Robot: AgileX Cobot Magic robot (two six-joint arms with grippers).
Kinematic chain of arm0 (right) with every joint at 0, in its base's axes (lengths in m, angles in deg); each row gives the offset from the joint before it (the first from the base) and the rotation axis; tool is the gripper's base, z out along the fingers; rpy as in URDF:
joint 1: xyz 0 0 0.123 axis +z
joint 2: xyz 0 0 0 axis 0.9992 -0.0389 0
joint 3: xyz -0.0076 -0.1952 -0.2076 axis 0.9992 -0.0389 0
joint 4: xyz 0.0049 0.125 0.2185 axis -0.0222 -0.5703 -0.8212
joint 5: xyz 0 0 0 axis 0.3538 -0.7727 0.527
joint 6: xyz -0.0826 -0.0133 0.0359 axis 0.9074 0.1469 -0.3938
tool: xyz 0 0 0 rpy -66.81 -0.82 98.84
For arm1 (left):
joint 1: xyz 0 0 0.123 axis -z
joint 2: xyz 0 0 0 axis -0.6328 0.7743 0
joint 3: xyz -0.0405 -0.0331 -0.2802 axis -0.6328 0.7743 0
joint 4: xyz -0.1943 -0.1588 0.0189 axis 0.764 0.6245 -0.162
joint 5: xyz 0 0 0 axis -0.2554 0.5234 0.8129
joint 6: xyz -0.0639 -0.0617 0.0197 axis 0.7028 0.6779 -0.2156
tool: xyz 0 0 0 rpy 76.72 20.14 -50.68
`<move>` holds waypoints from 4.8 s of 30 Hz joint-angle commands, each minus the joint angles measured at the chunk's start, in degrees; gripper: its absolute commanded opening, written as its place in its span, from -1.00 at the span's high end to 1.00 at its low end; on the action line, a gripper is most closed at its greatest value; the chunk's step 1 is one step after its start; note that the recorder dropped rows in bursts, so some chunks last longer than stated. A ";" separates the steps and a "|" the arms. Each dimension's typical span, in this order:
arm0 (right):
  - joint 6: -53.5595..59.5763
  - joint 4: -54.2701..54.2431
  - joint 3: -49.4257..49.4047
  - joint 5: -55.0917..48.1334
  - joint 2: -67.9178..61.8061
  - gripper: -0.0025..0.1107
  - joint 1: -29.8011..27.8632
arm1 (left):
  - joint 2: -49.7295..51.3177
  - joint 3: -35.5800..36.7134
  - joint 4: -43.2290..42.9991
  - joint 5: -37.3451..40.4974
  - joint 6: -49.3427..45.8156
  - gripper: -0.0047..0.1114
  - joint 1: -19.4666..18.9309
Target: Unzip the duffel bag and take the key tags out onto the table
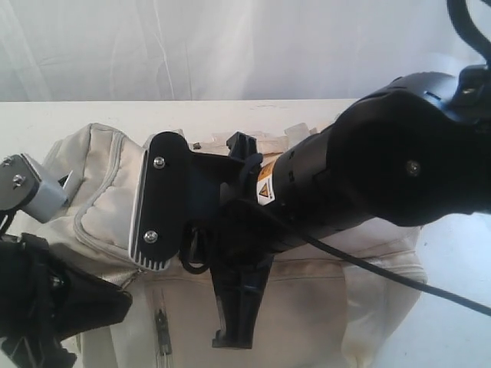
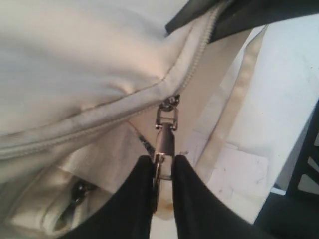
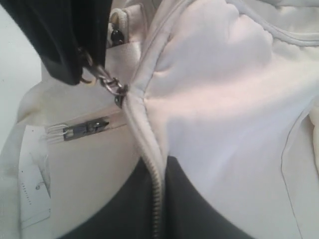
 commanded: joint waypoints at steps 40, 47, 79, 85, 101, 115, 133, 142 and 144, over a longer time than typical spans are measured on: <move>-3.64 0.20 0.48 -5.39 0.74 0.96 -0.13 | 15.56 -27.19 -37.92 16.85 20.83 0.92 -10.20; -4.46 0.20 0.69 -4.03 0.74 0.76 -0.13 | 16.24 -31.06 -25.31 29.29 8.78 0.92 -10.20; -5.12 -0.02 4.18 8.55 -8.37 0.96 5.76 | 18.36 -38.10 -30.52 28.39 7.16 0.92 -12.43; -5.12 -0.02 4.18 7.79 -8.37 0.96 5.76 | 24.67 -38.10 -30.39 17.24 6.74 0.92 -14.62; -5.24 -0.13 3.98 6.20 -8.37 0.96 5.76 | 38.21 -38.23 -30.39 -20.24 5.41 0.92 -14.71; -5.33 -0.13 3.98 6.33 -8.37 0.96 5.76 | 38.17 -38.68 -30.55 -16.56 6.18 -0.25 -14.71; -29.91 5.41 11.00 -14.64 4.68 -0.02 4.76 | 9.36 -37.66 -25.57 29.80 14.45 0.92 -14.71; -30.58 10.67 17.41 -28.69 -0.21 -0.02 2.78 | -5.83 -18.89 -14.84 28.73 9.51 0.92 -14.71; -30.58 10.67 17.41 -28.14 -2.98 -0.02 2.78 | -7.12 -15.68 -14.84 28.73 9.51 0.92 -14.71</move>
